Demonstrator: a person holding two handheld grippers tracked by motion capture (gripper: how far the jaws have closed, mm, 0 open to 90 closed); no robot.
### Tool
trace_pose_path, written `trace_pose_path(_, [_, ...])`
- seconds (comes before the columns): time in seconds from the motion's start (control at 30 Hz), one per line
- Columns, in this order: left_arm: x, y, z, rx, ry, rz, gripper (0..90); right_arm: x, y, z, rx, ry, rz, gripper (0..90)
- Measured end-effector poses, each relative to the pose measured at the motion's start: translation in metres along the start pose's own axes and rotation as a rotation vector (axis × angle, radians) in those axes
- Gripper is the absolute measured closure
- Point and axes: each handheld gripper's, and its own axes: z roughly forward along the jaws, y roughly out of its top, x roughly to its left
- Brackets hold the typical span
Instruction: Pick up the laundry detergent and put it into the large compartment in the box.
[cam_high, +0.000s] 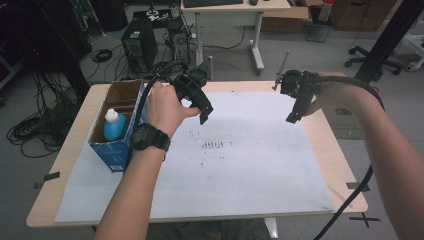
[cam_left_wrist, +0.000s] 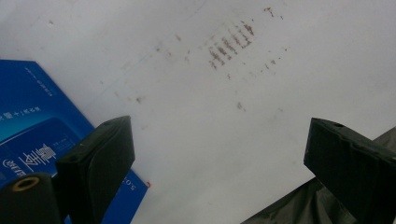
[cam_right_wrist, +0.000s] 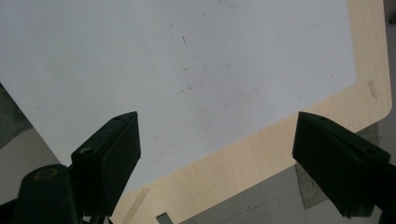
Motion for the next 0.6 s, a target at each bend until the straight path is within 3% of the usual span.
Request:
trace_pose_path(0.33, [-0.008, 0.005, 0.016, 0.019, -0.011, 0.012, 8.4, -0.001, -0.004, 0.000, -0.002, -0.002, 0.014, 15.1])
trace_pose_path(0.6, [-0.010, 0.008, 0.019, 0.027, -0.002, 0.010, 8.2, -0.001, -0.006, 0.003, 0.003, 0.004, 0.016, 15.1])
